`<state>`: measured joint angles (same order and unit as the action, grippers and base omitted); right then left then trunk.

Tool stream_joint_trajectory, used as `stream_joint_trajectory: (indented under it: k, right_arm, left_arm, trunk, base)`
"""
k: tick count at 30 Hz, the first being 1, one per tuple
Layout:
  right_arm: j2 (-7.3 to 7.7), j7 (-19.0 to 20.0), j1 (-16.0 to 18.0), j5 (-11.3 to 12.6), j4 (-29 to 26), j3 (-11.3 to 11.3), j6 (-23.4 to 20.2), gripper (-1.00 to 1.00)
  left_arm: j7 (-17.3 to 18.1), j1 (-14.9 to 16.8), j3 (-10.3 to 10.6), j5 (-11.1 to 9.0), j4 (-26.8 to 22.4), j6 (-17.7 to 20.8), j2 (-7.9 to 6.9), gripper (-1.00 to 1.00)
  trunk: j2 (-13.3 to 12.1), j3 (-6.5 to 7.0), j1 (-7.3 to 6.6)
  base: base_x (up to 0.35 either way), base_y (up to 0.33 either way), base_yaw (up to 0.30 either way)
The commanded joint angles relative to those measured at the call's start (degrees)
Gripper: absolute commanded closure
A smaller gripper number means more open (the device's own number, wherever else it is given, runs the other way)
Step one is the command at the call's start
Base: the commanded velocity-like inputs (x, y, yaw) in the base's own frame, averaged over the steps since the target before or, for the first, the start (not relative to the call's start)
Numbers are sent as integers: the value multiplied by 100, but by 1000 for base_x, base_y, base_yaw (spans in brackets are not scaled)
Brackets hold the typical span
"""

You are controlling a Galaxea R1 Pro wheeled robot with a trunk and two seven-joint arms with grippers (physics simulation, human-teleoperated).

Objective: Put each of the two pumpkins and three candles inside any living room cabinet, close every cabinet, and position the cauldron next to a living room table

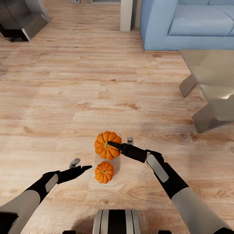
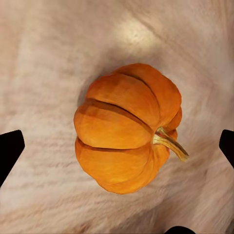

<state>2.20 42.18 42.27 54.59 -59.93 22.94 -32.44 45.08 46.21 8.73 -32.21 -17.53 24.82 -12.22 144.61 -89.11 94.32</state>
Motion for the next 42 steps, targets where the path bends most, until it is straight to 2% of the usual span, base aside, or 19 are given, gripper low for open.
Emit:
stream_joint_trajectory:
  k: [1, 14, 20, 25, 31, 36, 37, 39, 42]
  right_arm:
    - [0, 1, 0, 17, -2, -1, -8, 100]
    - [23, 1, 0, 1, -131, 0, -16, 100]
    - [65, 1, 0, -1, -335, -9, -16, 100]
    - [70, 1, 0, -1, -352, -9, -16, 100]
    - [70, 1, 0, -1, -353, -9, -16, 100]
    - [70, 1, 0, -1, -353, -9, -16, 100]
    - [70, 1, 0, -1, -353, -9, -16, 100]
    - [70, -1, 0, -1, -353, -9, -16, 100]
    - [70, -1, 0, -1, -353, -9, -16, 100]
  left_arm:
    - [-3, 1, 3, 1, 1, 3, 6, -100]
    - [14, 2, 22, 4, 13, -10, 28, -100]
    - [253, 2, 25, 12, 7, -12, 21, -100]
    - [289, 2, 34, 13, 4, -12, 26, -100]
    - [460, 2, 269, 13, -4, -12, 27, -100]
    - [544, 2, 363, 18, -82, -12, 28, -100]
    - [548, 2, 431, 19, -113, -12, 27, -100]
    - [552, 2, 753, 15, -195, -15, 11, -100]
    - [555, 2, 923, 13, -232, -31, -19, -100]
  trunk:
    - [2, -23, 2]
    - [19, -311, 36]
    - [27, -444, 51]
    - [34, -554, 64]
    - [42, -687, 79]
    - [48, -798, 92]
    - [50, -820, 95]
    - [50, -820, 95]
    - [50, -820, 95]
  base:
    - [0, 0, 0]
    - [0, 0, 0]
    - [0, 0, 0]
    - [0, 0, 0]
    - [0, 0, 0]
    - [0, 0, 0]
    - [0, 0, 0]
    - [0, 0, 0]
    - [0, 0, 0]
